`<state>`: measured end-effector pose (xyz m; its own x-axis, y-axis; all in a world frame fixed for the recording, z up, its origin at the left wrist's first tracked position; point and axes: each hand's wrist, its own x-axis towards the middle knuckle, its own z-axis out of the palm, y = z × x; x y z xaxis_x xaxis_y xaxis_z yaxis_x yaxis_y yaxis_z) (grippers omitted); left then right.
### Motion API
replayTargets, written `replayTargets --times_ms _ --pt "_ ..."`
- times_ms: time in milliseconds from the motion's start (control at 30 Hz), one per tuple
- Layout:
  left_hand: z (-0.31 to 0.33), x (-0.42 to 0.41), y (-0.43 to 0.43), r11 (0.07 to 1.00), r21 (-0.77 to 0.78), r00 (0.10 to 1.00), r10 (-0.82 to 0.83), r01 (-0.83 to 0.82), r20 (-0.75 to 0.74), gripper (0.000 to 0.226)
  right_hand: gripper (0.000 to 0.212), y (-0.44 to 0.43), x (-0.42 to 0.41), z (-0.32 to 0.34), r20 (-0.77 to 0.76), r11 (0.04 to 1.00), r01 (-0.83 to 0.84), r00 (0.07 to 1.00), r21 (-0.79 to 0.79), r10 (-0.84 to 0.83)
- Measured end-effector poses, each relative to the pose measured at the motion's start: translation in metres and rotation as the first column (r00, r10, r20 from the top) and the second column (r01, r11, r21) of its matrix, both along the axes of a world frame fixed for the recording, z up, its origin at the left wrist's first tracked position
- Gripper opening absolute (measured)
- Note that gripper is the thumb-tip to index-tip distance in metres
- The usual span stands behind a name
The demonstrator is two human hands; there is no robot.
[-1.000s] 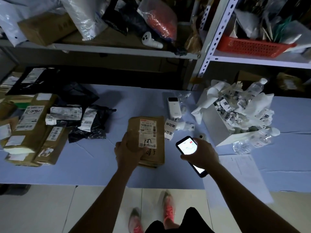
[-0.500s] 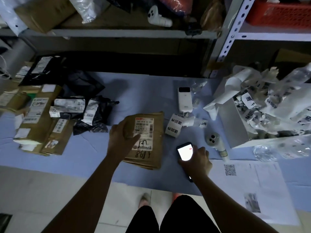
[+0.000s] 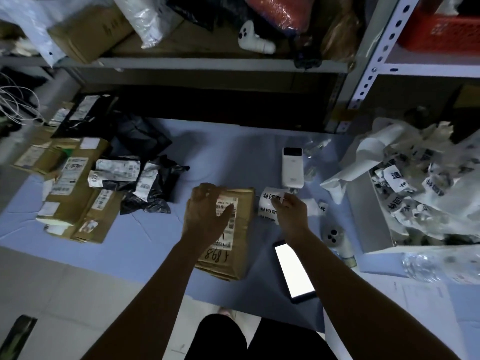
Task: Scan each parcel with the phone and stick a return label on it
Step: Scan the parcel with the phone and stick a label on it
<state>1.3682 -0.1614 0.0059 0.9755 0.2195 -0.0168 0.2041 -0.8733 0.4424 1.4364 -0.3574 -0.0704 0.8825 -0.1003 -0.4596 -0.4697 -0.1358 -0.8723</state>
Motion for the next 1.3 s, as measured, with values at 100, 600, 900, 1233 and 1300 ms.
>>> replayTargets --times_ms 100,600,900,1233,1300 --pt "0.008 0.015 -0.023 0.97 -0.24 1.0 -0.022 0.023 0.005 0.043 0.012 -0.002 -0.004 0.018 0.098 0.986 -0.071 0.994 0.154 0.056" --pt "0.035 0.034 -0.029 0.56 -0.825 0.997 -0.018 0.072 0.075 0.045 0.018 -0.007 -0.056 0.072 0.379 0.942 -0.272 0.865 -0.197 0.329" --pt "0.048 0.041 -0.02 0.556 -0.804 0.977 -0.097 0.21 0.188 0.044 0.014 -0.006 -0.069 0.087 0.411 0.971 -0.196 0.881 -0.138 0.236" --pt "0.041 0.028 -0.029 0.607 -0.716 0.937 -0.178 0.344 0.3 0.04 0.016 -0.001 -0.071 0.102 0.49 0.974 -0.193 0.842 -0.119 0.227" --pt "0.046 0.029 -0.028 0.473 -0.847 0.97 -0.114 0.242 0.214 0.043 0.025 -0.003 -0.073 0.1 0.462 0.968 -0.227 0.85 -0.11 0.252"
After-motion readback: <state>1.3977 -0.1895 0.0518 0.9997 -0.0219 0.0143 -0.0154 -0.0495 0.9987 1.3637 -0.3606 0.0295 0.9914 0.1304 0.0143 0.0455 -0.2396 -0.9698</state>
